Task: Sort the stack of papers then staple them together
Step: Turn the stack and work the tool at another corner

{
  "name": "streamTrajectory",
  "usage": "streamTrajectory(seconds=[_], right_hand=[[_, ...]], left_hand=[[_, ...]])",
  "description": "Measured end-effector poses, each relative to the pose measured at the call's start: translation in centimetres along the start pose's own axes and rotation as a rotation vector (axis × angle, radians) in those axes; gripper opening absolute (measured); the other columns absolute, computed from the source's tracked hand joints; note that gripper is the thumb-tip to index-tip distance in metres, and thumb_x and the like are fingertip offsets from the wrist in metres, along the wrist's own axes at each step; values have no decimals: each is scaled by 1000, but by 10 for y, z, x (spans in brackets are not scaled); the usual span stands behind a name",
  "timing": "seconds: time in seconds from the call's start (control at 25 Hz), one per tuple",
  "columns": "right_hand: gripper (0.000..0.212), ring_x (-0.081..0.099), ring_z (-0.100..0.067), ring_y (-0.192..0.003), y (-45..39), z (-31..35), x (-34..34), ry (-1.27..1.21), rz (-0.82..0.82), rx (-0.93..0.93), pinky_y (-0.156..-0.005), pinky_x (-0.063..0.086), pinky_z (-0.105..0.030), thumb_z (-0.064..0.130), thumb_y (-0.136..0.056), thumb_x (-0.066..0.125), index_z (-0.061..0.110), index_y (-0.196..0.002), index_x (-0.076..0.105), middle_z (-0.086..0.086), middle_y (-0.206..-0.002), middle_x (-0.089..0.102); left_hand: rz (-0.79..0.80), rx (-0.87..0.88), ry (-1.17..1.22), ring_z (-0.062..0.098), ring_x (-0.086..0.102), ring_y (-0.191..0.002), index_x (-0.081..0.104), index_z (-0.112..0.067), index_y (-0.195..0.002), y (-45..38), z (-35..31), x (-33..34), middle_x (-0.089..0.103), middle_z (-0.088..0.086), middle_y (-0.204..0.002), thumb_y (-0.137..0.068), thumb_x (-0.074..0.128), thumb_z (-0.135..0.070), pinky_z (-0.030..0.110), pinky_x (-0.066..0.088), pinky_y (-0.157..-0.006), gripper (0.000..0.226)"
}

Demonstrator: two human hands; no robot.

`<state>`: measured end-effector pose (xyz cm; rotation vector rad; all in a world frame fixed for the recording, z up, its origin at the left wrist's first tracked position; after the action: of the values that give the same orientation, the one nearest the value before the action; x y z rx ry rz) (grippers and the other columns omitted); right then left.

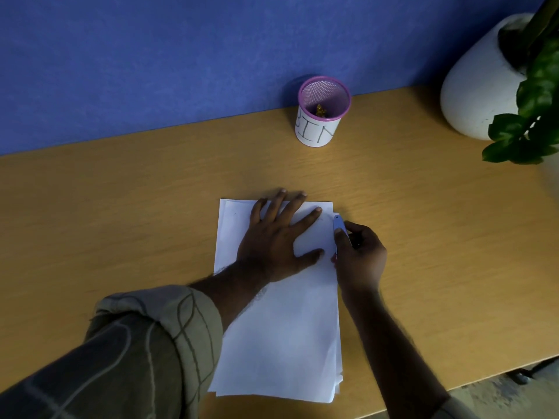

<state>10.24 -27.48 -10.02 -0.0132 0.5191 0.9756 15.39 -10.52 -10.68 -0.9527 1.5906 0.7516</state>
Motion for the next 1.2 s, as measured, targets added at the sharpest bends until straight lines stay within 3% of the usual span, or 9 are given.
streamTrajectory(seconds=[0.24, 0.44, 0.56, 0.68, 0.76, 1.2], right_hand=[[17, 66, -21, -76, 5, 8, -12, 103, -40, -101, -66, 50, -27, 11, -86, 65, 12, -102, 71, -1, -86, 72], [17, 65, -12, -72, 15, 17, -18, 200, -87, -218, -58, 40, -6, 17, -89, 66, 11, -104, 71, 2, -84, 70], [24, 69, -18, -84, 24, 22, -14, 331, -80, -327, -64, 43, -10, 10, -86, 67, 8, -110, 69, -6, -101, 73], [27, 69, -24, -83, 30, 22, -11, 386, -60, -407, -70, 59, -35, 8, -85, 66, 9, -112, 68, -8, -101, 72], [26, 69, -25, -83, 32, 24, -9, 409, -60, -451, -71, 60, -44, 9, -86, 64, 9, -112, 67, -8, -99, 71], [25, 65, -29, -83, 27, 32, -4, 467, -31, -530, -67, 56, -39, 7, -84, 65, 5, -109, 68, -12, -92, 71]], left_hand=[[-9, -3, -20, 32, 19, -155, 31, -38, -156, 0, 1, 1, 25, -1, -168, -88, 31, -79, 58, 17, -122, 79], [-19, -1, -28, 33, 22, -154, 33, -36, -155, 0, -1, -2, 28, 0, -167, -88, 32, -79, 59, 20, -121, 80], [-41, 3, -27, 33, 25, -154, 37, -35, -154, 2, -2, -5, 30, 2, -166, -89, 35, -78, 59, 23, -119, 78], [-48, 24, -38, 36, 25, -153, 39, -36, -153, 4, -4, -7, 31, 3, -166, -90, 36, -76, 60, 23, -119, 74], [-52, 39, -37, 37, 25, -153, 43, -38, -151, 5, -6, -8, 32, 4, -166, -91, 37, -74, 59, 22, -120, 70], [-84, 30, -3, 36, 27, -152, 57, -36, -138, 4, -4, -9, 35, 4, -164, -89, 41, -74, 57, 23, -120, 64]])
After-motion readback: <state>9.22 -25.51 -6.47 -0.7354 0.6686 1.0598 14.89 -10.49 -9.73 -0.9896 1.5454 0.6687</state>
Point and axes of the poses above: each hand's wrist, its own y-axis away from the middle knuckle, its own x-axis out of the palm, z = x × y, the point moved 10 cm from there along -y, towards the middle knuckle
